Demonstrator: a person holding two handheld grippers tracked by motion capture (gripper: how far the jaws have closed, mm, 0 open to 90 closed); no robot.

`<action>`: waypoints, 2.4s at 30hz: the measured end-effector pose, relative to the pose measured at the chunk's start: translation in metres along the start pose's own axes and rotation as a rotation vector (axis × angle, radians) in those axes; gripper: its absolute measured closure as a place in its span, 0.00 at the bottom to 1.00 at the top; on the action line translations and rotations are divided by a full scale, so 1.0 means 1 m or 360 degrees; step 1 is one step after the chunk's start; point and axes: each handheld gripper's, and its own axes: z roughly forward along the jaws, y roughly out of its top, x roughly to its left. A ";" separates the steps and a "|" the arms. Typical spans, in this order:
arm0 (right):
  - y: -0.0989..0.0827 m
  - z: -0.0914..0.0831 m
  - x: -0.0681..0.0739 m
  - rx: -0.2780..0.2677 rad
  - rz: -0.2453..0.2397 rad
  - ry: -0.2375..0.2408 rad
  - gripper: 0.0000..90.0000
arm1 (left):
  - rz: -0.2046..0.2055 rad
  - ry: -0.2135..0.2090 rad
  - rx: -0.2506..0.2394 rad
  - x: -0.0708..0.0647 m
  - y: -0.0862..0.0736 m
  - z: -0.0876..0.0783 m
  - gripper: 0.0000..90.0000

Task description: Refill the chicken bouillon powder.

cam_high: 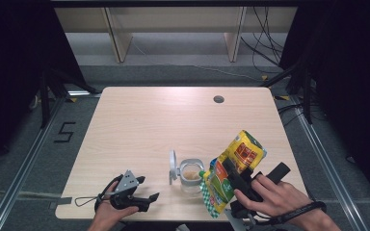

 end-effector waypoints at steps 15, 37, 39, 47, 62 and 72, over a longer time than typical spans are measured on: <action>0.002 -0.003 -0.002 -0.0005 0.0012 -0.0022 0.61 | -0.0034 -0.0007 -0.0003 -0.001 0.000 0.000 0.22; 0.000 -0.002 -0.004 -0.0012 -0.0009 -0.0022 0.62 | 0.0007 0.0000 -0.0006 0.000 0.000 0.000 0.22; -0.001 -0.002 -0.005 -0.0008 0.0005 -0.0034 0.62 | 0.0006 0.0003 -0.0008 0.000 0.000 0.000 0.22; -0.002 -0.002 -0.007 -0.0008 -0.0003 -0.0036 0.63 | 0.0012 0.0009 -0.0006 0.000 0.000 0.000 0.22; -0.001 0.004 -0.009 -0.0020 -0.0017 -0.0032 0.63 | 0.0014 0.0016 -0.0026 0.000 0.000 -0.001 0.22; -0.003 0.005 -0.010 -0.0012 -0.0026 -0.0030 0.64 | 0.0017 0.0020 -0.0026 0.000 0.000 -0.001 0.22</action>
